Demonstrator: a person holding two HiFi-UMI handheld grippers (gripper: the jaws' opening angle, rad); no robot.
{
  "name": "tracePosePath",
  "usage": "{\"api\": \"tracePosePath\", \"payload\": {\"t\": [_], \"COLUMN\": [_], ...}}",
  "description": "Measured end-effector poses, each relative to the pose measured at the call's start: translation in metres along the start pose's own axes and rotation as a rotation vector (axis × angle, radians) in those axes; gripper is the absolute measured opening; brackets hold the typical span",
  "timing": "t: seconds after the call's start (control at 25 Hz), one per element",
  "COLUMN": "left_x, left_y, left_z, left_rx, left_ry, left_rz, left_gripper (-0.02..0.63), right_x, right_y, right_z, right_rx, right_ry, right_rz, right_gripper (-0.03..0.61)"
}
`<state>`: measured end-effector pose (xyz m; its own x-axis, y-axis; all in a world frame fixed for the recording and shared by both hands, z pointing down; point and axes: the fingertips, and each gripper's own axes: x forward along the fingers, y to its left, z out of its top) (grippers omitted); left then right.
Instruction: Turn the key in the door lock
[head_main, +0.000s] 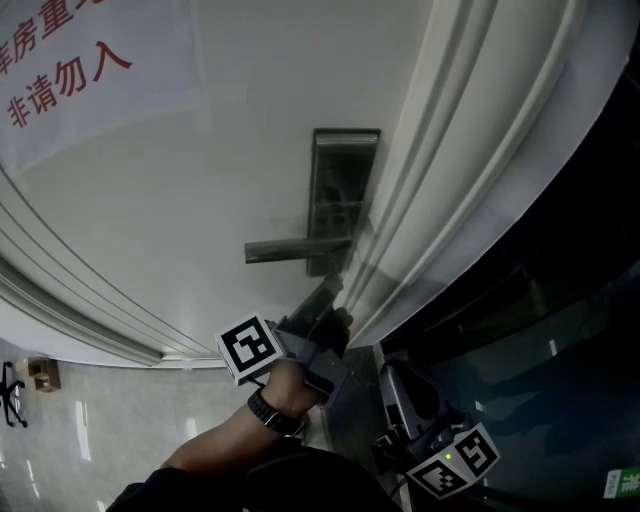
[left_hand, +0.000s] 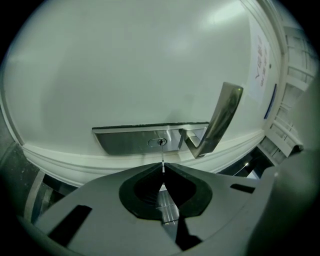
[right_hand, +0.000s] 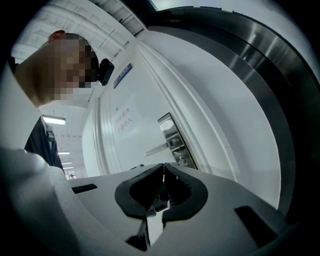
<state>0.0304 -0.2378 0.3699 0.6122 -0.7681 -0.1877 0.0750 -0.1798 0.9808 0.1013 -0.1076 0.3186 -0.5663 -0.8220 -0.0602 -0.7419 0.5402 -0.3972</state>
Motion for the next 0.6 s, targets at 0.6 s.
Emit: {"api": "tracePosePath", "payload": {"t": [0.6], "left_x": [0.011], "left_y": [0.001], "left_z": [0.007], "left_rx": [-0.032], "left_ry": [-0.036], "left_rz": [0.006], "left_gripper": [0.008], "right_x": [0.002], "right_y": [-0.004], "right_z": [0.002], "right_rx": [0.007], "right_ry": [0.005], "right_rz": [-0.005], "right_gripper": [0.017]}}
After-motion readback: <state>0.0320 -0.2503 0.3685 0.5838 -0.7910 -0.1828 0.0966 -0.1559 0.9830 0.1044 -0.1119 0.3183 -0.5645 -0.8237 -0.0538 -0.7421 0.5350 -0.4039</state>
